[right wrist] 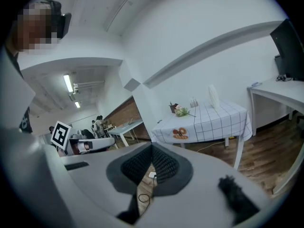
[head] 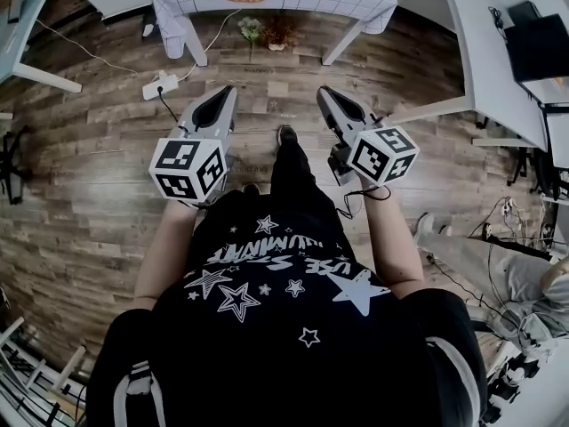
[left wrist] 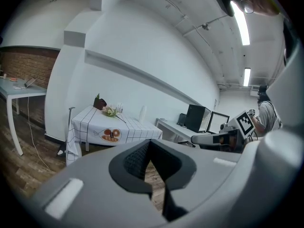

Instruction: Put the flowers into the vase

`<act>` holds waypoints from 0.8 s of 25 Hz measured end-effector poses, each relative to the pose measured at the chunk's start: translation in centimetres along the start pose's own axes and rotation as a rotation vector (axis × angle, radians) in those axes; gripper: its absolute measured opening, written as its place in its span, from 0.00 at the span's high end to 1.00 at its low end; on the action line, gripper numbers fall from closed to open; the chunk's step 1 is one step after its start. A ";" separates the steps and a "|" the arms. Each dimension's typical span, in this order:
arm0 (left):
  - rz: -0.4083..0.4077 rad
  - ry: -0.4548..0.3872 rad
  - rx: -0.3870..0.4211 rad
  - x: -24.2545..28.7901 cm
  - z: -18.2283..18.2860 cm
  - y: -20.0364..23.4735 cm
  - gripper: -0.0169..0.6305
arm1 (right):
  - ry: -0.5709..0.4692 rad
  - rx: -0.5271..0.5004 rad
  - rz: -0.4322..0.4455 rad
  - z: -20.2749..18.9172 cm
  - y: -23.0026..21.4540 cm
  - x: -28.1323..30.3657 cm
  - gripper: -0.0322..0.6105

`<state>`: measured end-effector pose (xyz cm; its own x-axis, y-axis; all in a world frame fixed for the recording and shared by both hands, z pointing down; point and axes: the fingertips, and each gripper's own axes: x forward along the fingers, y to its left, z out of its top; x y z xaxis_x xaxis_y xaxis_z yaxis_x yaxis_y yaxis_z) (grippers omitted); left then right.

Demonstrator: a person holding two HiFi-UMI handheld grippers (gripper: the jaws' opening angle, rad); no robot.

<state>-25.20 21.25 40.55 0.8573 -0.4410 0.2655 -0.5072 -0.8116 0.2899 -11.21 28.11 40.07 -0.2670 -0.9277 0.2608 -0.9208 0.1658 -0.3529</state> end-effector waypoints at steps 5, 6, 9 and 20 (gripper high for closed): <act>0.014 0.004 -0.033 3.2 0.6 0.7 0.96 | 0.012 -0.012 -0.012 1.2 -3.0 1.8 0.93; 0.013 0.007 -0.031 4.0 0.8 0.7 0.96 | 0.011 -0.001 -0.003 1.5 -3.7 2.3 0.93; 0.009 0.013 -0.022 6.6 1.8 0.9 0.96 | 0.018 -0.013 0.004 2.6 -5.9 3.6 0.93; 0.046 0.015 0.020 16.3 6.9 2.0 0.96 | -0.037 -0.060 0.021 10.0 -16.1 8.3 0.93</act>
<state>-11.65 9.85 39.11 0.8318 -0.4722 0.2917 -0.5439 -0.7984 0.2584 4.26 14.43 38.91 -0.2766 -0.9355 0.2198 -0.9309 0.2040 -0.3030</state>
